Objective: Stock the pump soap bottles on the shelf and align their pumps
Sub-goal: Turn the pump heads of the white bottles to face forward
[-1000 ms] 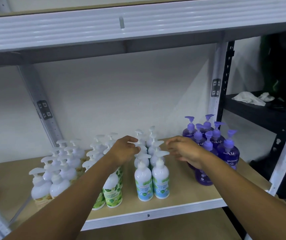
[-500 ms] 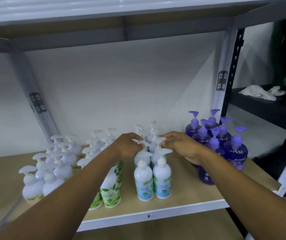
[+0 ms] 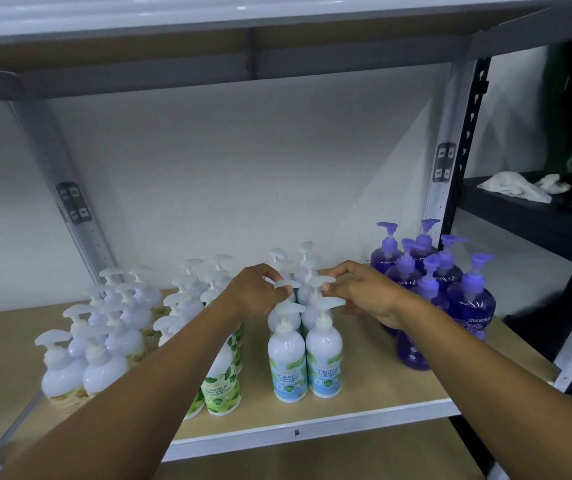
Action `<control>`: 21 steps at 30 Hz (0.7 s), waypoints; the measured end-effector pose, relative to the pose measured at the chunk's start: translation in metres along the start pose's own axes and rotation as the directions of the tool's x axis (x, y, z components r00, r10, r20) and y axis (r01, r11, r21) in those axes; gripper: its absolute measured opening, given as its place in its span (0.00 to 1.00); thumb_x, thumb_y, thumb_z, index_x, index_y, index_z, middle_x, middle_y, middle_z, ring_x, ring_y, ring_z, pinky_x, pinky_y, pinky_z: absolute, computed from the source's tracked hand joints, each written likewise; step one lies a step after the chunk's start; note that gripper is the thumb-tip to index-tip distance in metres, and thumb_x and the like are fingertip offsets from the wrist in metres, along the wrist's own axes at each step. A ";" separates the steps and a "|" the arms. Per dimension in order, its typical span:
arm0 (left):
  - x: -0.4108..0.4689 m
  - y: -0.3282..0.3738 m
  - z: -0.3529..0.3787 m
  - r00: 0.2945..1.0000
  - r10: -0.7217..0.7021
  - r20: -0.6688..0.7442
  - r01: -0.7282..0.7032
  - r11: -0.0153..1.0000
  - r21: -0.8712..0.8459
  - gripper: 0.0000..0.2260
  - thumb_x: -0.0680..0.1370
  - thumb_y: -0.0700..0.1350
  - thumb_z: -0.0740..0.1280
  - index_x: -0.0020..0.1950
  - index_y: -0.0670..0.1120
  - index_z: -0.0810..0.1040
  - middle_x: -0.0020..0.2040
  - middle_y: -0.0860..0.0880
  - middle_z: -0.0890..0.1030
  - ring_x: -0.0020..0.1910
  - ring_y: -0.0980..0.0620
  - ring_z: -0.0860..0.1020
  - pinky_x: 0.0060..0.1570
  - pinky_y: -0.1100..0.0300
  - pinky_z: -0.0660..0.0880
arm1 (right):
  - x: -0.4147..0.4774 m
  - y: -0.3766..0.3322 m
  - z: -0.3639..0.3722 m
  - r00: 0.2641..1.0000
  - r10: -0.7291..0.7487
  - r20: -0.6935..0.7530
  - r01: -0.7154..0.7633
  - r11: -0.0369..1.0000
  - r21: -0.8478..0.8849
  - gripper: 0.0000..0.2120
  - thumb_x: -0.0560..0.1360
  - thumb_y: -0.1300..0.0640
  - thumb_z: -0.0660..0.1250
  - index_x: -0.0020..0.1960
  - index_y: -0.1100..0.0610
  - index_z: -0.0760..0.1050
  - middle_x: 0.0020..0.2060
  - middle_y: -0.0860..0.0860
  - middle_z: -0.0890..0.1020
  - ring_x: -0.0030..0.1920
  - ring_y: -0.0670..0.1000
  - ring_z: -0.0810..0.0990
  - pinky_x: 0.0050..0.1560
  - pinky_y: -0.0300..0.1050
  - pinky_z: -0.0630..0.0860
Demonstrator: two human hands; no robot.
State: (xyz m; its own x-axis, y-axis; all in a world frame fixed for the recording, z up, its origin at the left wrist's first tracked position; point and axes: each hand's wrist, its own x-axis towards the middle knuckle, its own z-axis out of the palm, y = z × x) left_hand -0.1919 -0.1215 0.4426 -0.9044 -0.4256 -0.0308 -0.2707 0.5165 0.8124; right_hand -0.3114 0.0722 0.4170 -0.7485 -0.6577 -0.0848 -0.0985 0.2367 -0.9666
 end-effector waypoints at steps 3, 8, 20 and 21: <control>0.000 -0.001 0.000 1.000 0.003 -0.008 -0.003 1.000 0.013 0.10 0.76 0.50 0.73 0.54 0.49 0.78 0.42 0.50 0.77 0.44 0.48 0.78 0.55 0.50 0.79 | 0.001 0.000 0.000 1.000 0.005 -0.001 -0.005 1.000 -0.008 0.13 0.75 0.54 0.73 0.57 0.53 0.76 0.52 0.54 0.85 0.57 0.56 0.83 0.63 0.59 0.78; -0.001 0.001 0.001 1.000 0.008 -0.025 -0.006 0.999 0.047 0.11 0.77 0.50 0.72 0.55 0.48 0.77 0.40 0.52 0.77 0.39 0.51 0.77 0.36 0.60 0.71 | 0.001 -0.001 -0.001 1.000 0.018 0.005 -0.018 1.000 -0.013 0.13 0.74 0.54 0.74 0.57 0.54 0.76 0.54 0.55 0.85 0.59 0.56 0.82 0.64 0.58 0.77; 0.020 0.023 -0.015 0.985 -0.015 -0.171 0.037 0.991 0.125 0.20 0.75 0.58 0.73 0.60 0.49 0.73 0.47 0.50 0.80 0.44 0.52 0.81 0.45 0.58 0.78 | 0.027 -0.020 -0.012 0.997 0.046 -0.068 -0.042 0.997 0.064 0.14 0.76 0.51 0.72 0.59 0.52 0.78 0.56 0.51 0.84 0.55 0.51 0.82 0.55 0.46 0.76; 0.023 0.022 -0.014 0.986 -0.019 -0.168 0.042 0.990 0.131 0.20 0.74 0.57 0.74 0.60 0.49 0.73 0.47 0.51 0.80 0.44 0.52 0.81 0.46 0.57 0.78 | 0.032 -0.019 -0.011 0.997 0.054 -0.064 -0.050 0.997 0.061 0.15 0.75 0.50 0.72 0.60 0.51 0.77 0.56 0.51 0.84 0.55 0.51 0.81 0.55 0.46 0.76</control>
State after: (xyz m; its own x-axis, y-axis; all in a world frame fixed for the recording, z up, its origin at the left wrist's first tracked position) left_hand -0.2144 -0.1308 0.4680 -0.8306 -0.5544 0.0517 -0.3493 0.5910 0.7271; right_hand -0.3405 0.0544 0.4350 -0.7929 -0.5972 -0.1210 -0.0213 0.2255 -0.9740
